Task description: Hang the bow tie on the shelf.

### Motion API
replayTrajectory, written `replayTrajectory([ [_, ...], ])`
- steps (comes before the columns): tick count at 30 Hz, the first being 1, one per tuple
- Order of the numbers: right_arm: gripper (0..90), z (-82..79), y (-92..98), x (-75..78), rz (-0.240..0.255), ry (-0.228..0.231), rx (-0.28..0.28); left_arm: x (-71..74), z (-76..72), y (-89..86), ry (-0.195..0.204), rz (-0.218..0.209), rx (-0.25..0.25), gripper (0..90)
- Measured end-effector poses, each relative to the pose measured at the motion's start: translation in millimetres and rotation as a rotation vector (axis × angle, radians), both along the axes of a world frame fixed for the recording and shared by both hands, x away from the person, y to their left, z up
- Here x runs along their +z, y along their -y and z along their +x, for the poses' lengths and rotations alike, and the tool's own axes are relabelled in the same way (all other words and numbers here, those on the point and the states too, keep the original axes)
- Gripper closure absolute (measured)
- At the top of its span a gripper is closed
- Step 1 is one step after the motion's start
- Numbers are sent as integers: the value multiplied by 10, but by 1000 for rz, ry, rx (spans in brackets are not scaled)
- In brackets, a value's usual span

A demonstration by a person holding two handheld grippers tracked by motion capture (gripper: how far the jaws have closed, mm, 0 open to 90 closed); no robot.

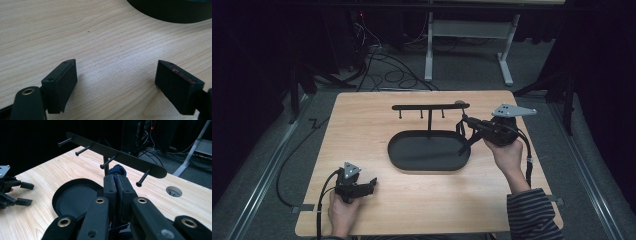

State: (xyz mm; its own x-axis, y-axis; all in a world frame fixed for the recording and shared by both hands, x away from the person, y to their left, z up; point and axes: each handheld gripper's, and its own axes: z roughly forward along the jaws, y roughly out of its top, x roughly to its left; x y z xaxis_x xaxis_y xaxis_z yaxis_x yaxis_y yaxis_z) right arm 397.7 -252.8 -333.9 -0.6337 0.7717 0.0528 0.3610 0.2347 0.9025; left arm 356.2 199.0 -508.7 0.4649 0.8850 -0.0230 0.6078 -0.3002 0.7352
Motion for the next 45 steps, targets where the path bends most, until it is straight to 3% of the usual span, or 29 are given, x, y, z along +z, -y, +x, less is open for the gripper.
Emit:
replayTrajectory([
  [23,887,175,-64,82,-8,1,-9,0,0,0,0,0,0,184],
  [45,887,327,-15,24,-3,-23,-52,0,0,0,0,0,0,184],
])
